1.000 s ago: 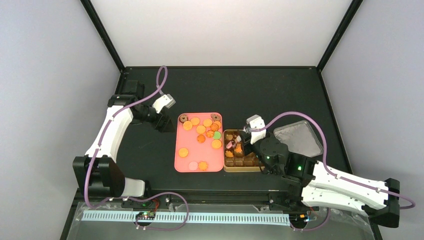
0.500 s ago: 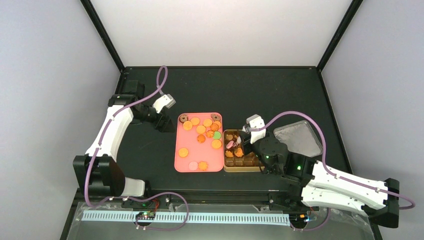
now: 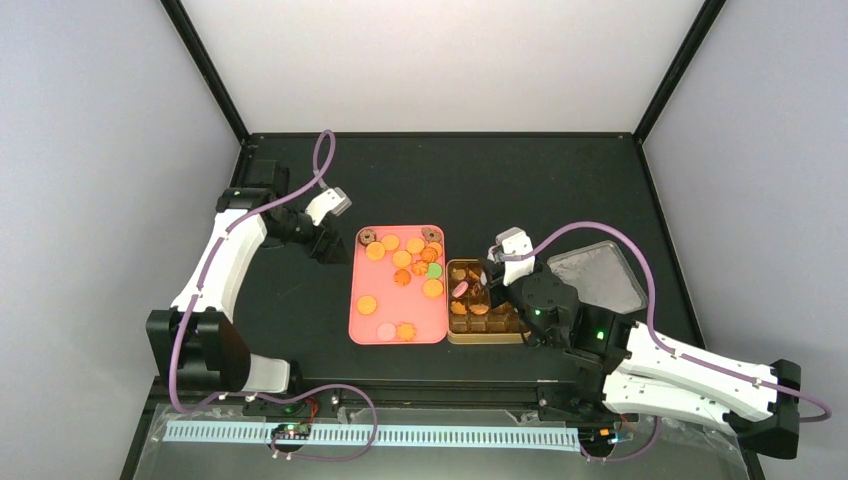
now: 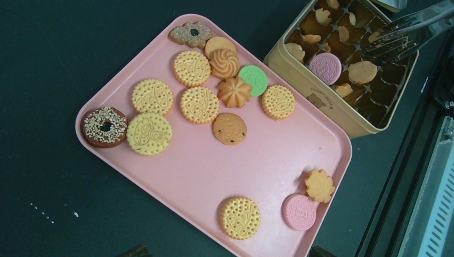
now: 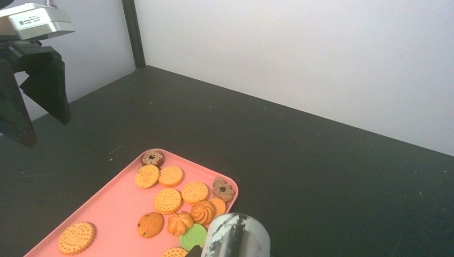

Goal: Pack the cookies
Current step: Position the fake cookies on the plate.

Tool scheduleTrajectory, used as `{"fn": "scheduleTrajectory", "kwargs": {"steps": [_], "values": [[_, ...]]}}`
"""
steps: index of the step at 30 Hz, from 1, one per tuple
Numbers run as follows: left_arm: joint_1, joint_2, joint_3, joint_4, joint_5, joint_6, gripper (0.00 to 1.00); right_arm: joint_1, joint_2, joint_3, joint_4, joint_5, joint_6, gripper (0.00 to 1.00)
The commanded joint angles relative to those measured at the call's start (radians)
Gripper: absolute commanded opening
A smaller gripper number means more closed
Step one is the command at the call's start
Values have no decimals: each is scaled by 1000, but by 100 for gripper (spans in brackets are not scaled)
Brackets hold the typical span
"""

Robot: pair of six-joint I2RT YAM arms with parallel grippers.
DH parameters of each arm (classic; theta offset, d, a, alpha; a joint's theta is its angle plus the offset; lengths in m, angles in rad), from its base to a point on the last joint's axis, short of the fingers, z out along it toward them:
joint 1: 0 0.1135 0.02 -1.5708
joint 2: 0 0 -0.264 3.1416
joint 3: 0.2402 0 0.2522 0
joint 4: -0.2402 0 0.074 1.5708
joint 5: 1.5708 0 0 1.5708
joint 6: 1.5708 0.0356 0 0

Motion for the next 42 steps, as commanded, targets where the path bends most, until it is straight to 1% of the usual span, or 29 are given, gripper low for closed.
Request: {"fn": "scheduleTrajectory", "kwargs": {"steps": [1,8,14,17,22,30,34,36,39,42], "values": [[8,13,44,-18,19,12,79,-13,-15,29,-7,2,-12,21],[7,13,39,-18,19,16,79,-12,-35,61,-84,-33,16,13],[8,12,32,-20,16,24,79,-13,-72,66,-142,-108,57,11],[8,14,29,-18,18,24,79,-12,-57,52,-141,-117,69,11],[9,13,29,-18,17,23,79,-26,-9,32,-89,-113,61,10],[10,3,25,-20,3,26,79,-122,9,17,-19,-172,40,9],[10,4,22,-17,3,23,79,-143,18,12,2,-195,35,9],[11,4,23,-17,2,22,79,-146,17,18,-2,-214,34,6],[11,3,25,-21,0,29,79,-146,-17,25,-15,-236,25,5],[11,2,27,-23,-4,32,79,-146,-49,52,-85,-252,12,5]]}}
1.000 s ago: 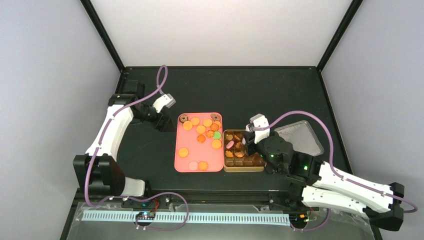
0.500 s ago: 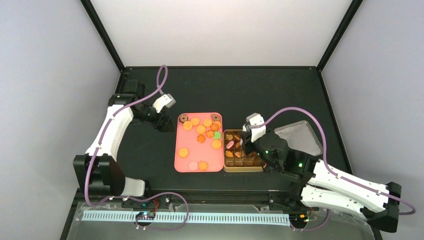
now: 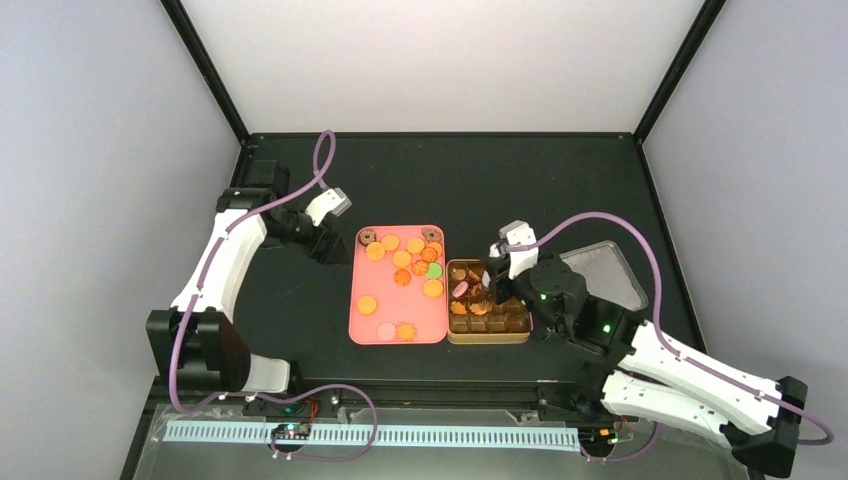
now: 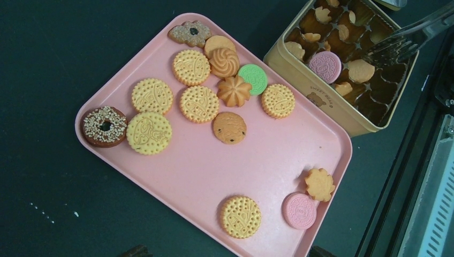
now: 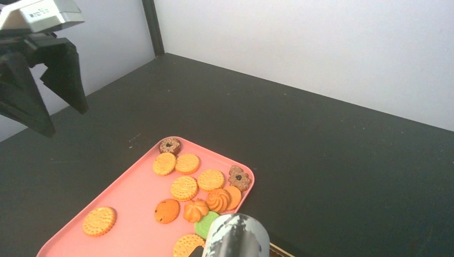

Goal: Pack the cookies
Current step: Position the fake cookies on the plate.

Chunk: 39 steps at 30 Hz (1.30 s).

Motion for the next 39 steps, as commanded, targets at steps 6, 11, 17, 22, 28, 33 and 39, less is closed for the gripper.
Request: {"fn": "scheduleTrajectory", "kwargs": {"steps": [6,11,17,22,28,33,39], "values": [[12,7,20,-18,5,25,79,-6,-102,71,-151,-129,10,5],[12,7,15,-15,7,27,79,-6,-69,56,-181,-182,37,4],[13,-1,14,-17,6,30,79,-6,-28,27,-125,-145,27,3],[13,1,20,-19,6,30,79,-22,24,33,-72,-113,-8,2],[12,0,25,-22,2,31,79,-77,60,32,-17,-121,-30,2],[13,2,28,-22,0,33,79,-141,56,35,-4,-174,-32,1],[13,7,32,-24,3,31,79,-175,40,45,0,-206,-25,1]]}}
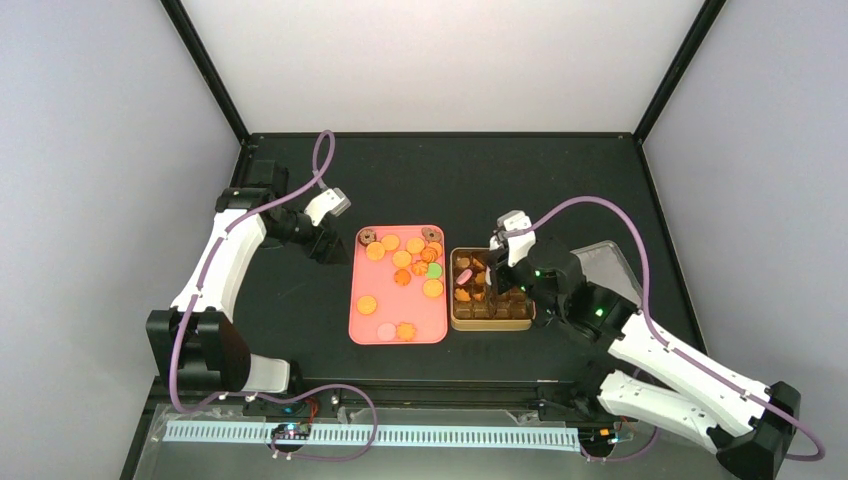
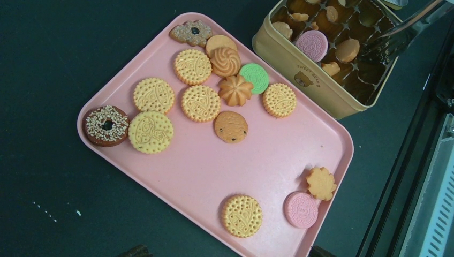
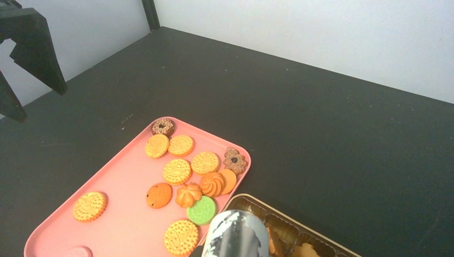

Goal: Pack the cookies
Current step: Position the fake cookies on the plate, then pick up the fake cookies from the plate.

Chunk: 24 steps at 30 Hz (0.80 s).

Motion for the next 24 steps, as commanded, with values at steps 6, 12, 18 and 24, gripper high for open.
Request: {"fn": "scheduleTrajectory", "kwargs": {"steps": [6,12,18,24], "values": [[7,13,35,-21,4,25,79,-41,-2,11,63,-18,-13,1],[9,16,36,-20,4,27,79,-66,47,25,54,-40,-13,1],[11,17,29,-19,3,32,79,-78,53,20,37,-70,-14,1],[10,19,22,-16,1,36,79,-76,90,90,-49,-67,-41,1]]}}
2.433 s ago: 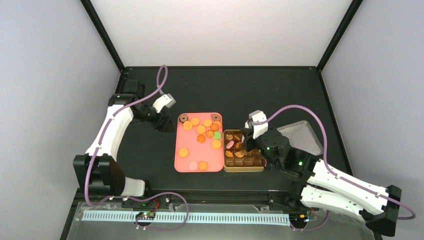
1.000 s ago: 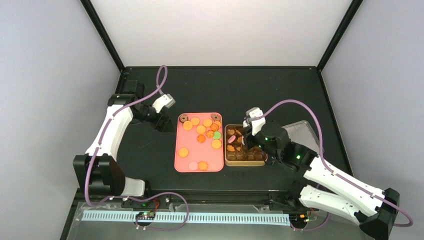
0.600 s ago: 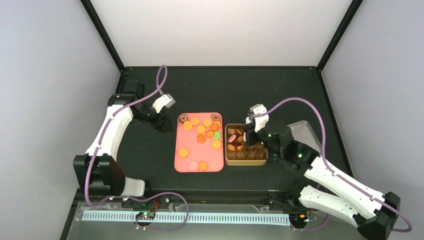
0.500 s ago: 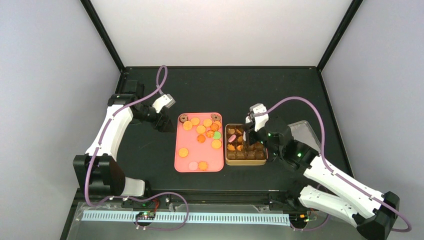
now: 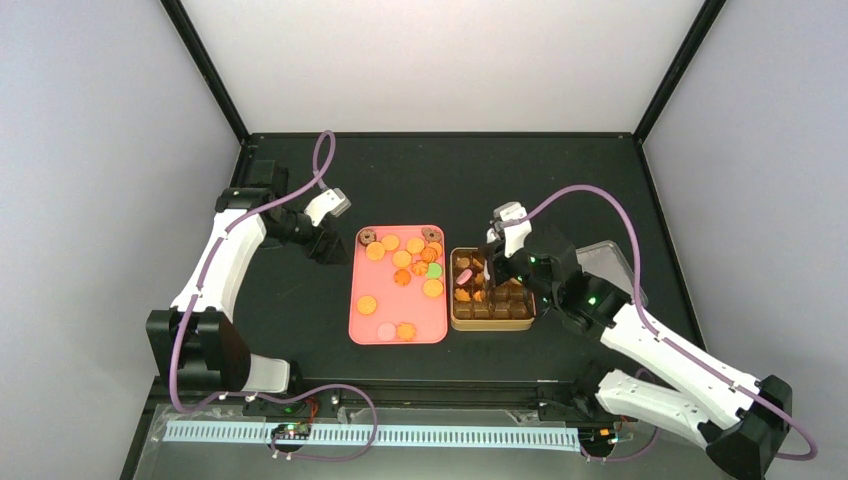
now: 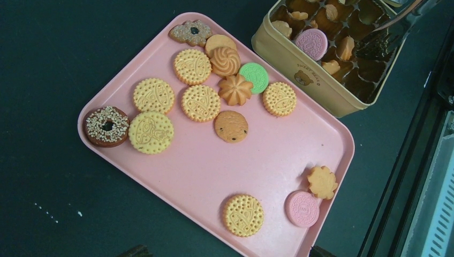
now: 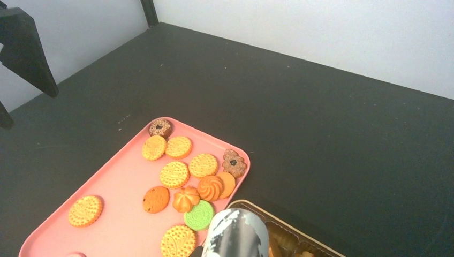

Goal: Pack the cookies
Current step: Pick up the fake cookies from the plate.

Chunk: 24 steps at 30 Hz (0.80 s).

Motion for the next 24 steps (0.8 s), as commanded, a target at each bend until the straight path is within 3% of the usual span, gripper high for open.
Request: {"fn": "scheduleTrajectory", "kwargs": {"steps": [1,9,12,19,24], "values": [[10,19,22,-13,1,24,79,-7,42,93,-101,2,-33,1],[17,7,27,-22,5,20,79,0,-2,190,-17,-118,0,2],[26,6,37,-26,13,13,79,73,23,191,58,-103,21,3],[47,16,50,-41,6,-2,81,287,243,224,243,-3,-27,3],[60,-2,52,-41,-8,-8,83,370,411,277,331,4,-62,8]]}}
